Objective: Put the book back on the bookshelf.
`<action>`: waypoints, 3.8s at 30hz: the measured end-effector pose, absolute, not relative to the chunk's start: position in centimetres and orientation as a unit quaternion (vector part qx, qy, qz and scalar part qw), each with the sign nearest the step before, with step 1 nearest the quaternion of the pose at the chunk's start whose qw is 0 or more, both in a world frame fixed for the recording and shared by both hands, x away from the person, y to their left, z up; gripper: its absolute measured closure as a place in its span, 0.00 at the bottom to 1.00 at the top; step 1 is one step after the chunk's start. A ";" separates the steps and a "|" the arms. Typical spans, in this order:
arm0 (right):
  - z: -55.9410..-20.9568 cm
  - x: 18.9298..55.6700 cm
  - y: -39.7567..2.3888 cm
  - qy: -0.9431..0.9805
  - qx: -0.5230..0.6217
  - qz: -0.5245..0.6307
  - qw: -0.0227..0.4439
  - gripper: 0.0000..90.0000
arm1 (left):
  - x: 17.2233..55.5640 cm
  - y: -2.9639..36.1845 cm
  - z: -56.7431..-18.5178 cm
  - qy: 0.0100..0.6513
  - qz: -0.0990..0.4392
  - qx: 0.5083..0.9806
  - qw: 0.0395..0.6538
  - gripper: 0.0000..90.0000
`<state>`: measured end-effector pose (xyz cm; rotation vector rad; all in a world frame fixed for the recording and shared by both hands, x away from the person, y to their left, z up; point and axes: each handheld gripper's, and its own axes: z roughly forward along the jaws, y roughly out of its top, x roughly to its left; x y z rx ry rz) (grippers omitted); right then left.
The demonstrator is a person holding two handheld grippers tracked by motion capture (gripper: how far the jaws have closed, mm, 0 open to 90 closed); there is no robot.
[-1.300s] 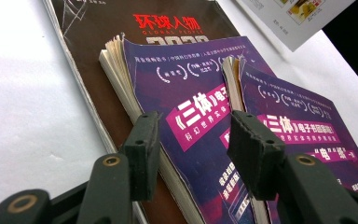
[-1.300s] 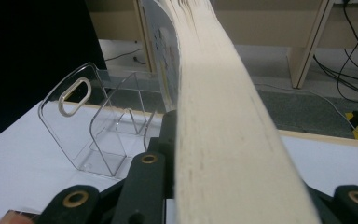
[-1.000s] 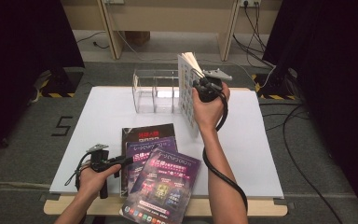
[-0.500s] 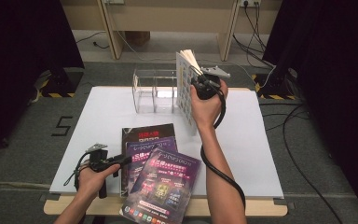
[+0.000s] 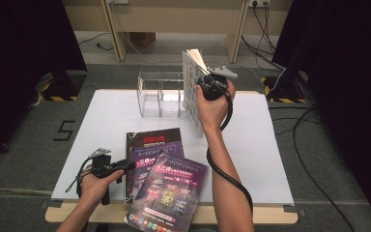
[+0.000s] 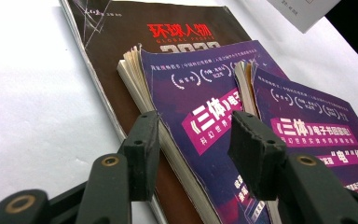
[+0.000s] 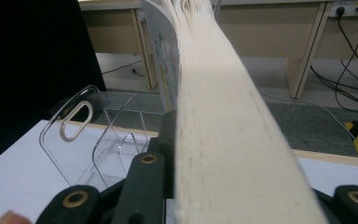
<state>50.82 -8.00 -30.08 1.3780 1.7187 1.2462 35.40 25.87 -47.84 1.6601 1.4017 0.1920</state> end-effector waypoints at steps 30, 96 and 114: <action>-29.8 52.0 -6.9 0.650 0.515 0.470 0.302 0.83 | 35.2 26.3 -47.8 0.577 0.084 0.668 0.462 0.58; -29.8 55.3 -5.9 0.640 0.525 0.471 0.305 0.83 | 35.2 26.6 -48.1 0.581 0.075 0.665 0.463 0.58; -29.9 56.5 -6.1 0.632 0.532 0.471 0.310 0.83 | 35.2 26.7 -48.1 0.583 0.074 0.664 0.462 0.58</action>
